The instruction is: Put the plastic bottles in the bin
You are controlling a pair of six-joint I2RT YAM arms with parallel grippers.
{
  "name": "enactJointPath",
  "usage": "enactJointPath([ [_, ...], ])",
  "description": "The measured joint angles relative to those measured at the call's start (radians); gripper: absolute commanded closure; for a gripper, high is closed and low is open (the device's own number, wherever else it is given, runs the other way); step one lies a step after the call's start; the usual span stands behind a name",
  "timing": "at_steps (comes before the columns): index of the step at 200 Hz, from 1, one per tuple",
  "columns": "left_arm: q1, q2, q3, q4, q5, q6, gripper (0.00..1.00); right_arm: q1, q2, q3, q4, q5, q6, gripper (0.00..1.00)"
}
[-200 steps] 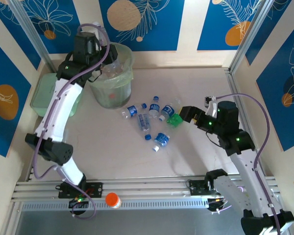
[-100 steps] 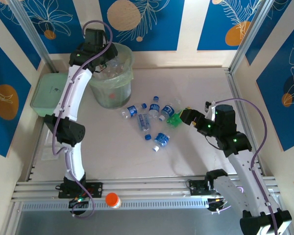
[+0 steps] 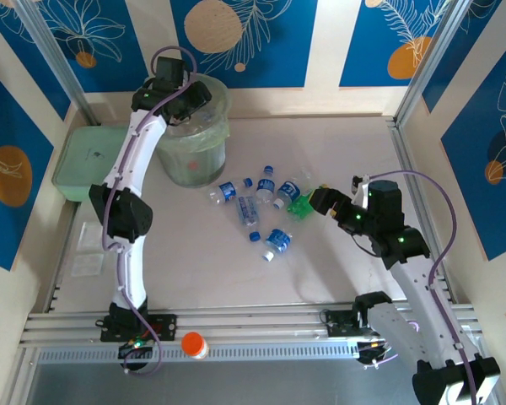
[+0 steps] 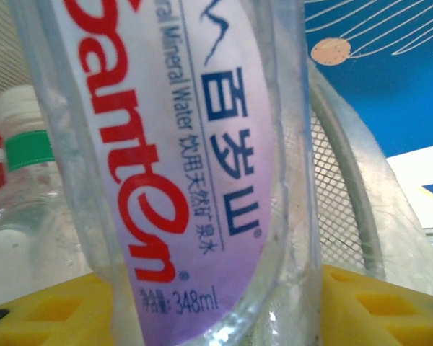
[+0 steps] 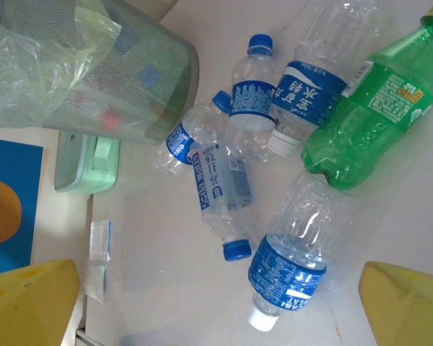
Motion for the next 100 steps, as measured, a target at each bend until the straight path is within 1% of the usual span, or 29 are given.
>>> enactJointPath([
  [18, 0.002, 0.037, 0.004, 0.001, 0.030, -0.008, 0.29, 0.000, 0.003, -0.002, 0.000, 0.002, 0.009, 0.01],
  [47, 0.002, 0.080, 0.026, -0.020, 0.039, 0.012, 0.18, 0.000, 0.003, -0.002, 0.000, 0.003, 0.016, 0.00],
  [84, 0.008, 0.075, 0.059, -0.043, 0.039, 0.037, 0.09, 0.000, 0.002, -0.002, -0.001, 0.003, 0.019, 0.01],
  [100, 0.010, 0.066, 0.059, -0.064, 0.037, 0.048, 0.07, 0.000, -0.003, -0.002, -0.002, 0.003, 0.019, 0.01],
])
